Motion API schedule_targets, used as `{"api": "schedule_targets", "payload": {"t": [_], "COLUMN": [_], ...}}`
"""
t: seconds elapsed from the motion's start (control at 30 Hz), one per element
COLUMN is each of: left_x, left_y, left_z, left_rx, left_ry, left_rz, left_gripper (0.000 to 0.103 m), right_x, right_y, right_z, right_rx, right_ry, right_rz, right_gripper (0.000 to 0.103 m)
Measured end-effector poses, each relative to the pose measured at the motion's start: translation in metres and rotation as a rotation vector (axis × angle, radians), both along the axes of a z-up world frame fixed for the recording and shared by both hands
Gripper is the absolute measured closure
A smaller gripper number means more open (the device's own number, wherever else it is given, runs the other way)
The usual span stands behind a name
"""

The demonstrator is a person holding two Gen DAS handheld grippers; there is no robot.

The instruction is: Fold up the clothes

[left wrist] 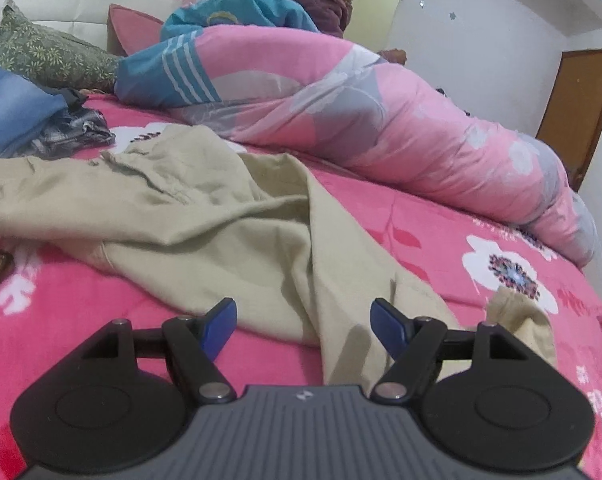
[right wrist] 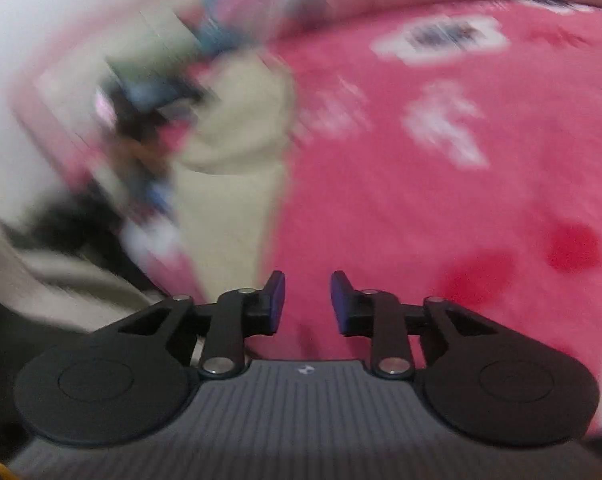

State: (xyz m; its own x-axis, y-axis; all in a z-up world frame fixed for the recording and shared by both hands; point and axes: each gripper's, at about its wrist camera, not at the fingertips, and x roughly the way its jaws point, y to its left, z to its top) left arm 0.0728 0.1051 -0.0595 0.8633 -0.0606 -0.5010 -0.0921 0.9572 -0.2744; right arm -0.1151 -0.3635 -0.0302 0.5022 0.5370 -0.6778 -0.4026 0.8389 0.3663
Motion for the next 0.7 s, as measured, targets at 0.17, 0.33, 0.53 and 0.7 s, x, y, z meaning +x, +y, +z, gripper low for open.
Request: {"api": "schedule_targets", "payload": {"t": [0.17,0.33,0.53,0.7], "left_x": [-0.002,-0.004,0.000,0.003], "left_y": [0.001,0.009,0.008,0.024], "left_z": [-0.002,-0.003,-0.014,-0.022], "left_rx": [-0.009,-0.061,-0.084,-0.207], "left_ry": [0.000,0.000,-0.001,0.004], "left_rz": [0.013,0.040,-0.016,-0.028], "left_gripper": [0.028,0.028,0.027,0.026], "right_x": [0.040,0.141,0.280,0.297], "right_y": [-0.010,0.054,0.156,0.170], "right_z": [0.043,0.050,-0.005,-0.019], "right_rx": [0.129,0.255,0.186,0.290], "right_ry": [-0.176,-0.208,-0.052,-0.057], "right_rz": [-0.014,0.115,0.099,0.083], "right_gripper": [0.038,0.017,0.022,0.097]}}
